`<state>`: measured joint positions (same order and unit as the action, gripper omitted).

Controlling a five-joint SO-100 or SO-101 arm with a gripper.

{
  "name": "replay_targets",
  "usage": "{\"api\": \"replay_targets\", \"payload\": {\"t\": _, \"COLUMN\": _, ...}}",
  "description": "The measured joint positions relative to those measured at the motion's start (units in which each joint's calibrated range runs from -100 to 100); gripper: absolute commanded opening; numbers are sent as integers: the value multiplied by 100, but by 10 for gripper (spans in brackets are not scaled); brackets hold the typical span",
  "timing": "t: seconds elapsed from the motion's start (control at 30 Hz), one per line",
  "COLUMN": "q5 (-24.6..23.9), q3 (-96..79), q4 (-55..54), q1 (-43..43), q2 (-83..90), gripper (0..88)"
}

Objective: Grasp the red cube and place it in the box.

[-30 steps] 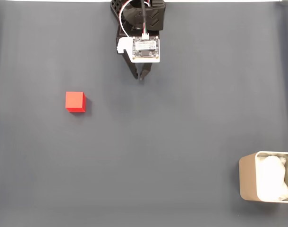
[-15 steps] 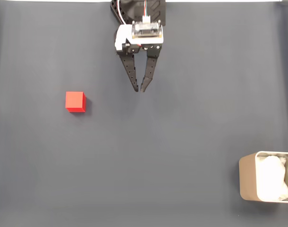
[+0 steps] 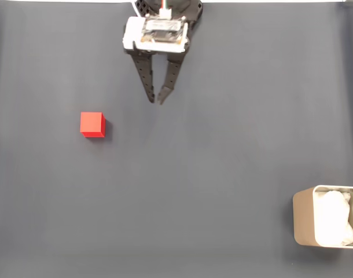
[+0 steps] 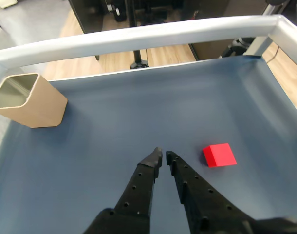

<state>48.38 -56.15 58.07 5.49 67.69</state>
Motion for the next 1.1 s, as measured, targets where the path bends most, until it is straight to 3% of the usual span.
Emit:
{"api": "replay_targets", "payload": {"t": 0.23, "q5": 0, "q3": 1040, "q4": 931, "q1": 690, "q2": -868, "gripper": 0}}
{"api": "replay_targets", "payload": {"t": 0.53, "q5": -5, "q3": 1392, "q4": 1154, "q1": 1521, "q2": -1433, "gripper": 9}}
{"api": "replay_targets", "payload": {"t": 1.1, "q5": -166, "q3": 1872, "q4": 1034, "q1": 2240, "q2": -2371, "gripper": 281}}
